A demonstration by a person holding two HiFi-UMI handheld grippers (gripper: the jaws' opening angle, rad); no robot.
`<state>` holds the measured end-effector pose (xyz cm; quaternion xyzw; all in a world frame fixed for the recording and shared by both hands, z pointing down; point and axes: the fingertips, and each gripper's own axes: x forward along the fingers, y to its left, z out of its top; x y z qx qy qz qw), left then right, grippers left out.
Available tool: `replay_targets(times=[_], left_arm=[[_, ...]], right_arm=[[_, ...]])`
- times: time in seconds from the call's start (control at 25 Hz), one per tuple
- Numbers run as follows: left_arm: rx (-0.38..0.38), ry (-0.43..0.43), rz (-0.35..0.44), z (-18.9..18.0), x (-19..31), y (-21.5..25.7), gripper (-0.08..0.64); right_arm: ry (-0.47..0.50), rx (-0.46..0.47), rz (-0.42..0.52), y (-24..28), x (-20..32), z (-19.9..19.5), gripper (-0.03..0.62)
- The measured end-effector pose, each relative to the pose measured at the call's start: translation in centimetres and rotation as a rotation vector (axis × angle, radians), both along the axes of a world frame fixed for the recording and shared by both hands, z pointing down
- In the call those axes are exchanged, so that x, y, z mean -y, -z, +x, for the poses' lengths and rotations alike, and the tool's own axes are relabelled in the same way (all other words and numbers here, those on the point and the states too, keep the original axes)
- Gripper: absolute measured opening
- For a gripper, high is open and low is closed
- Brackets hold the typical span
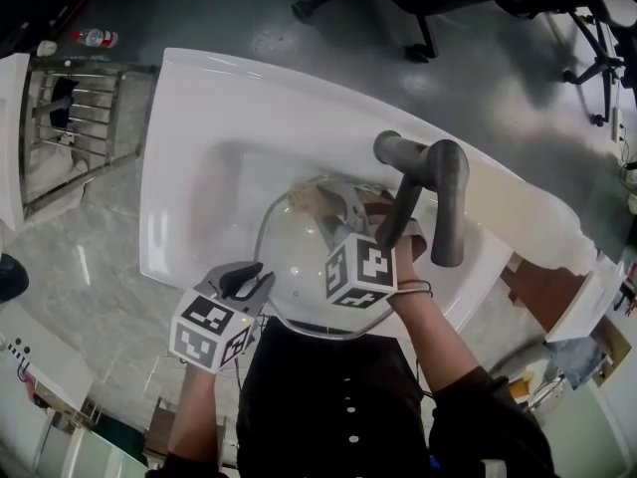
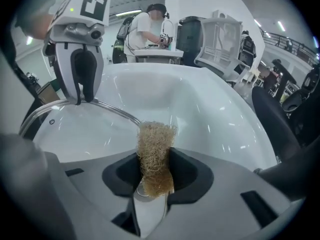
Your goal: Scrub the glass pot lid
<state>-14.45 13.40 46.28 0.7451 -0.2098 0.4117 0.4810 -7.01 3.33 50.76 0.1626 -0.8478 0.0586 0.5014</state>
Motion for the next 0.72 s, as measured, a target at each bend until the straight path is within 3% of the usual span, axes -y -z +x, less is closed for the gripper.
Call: replay_targets(times=[0.24, 0.72], left_arm=[[0.006, -0.013, 0.001, 0.0, 0.0, -0.1, 0.098], [0.014, -0.030, 0.012, 0.0, 0.0, 0.0, 0.095]], right_arm=[[0.042, -0.136, 0.030, -0.4, -0.4, 1.3, 0.147], [-0.026, -0.196, 0.039, -0.7, -1.5, 5.5, 0.147]])
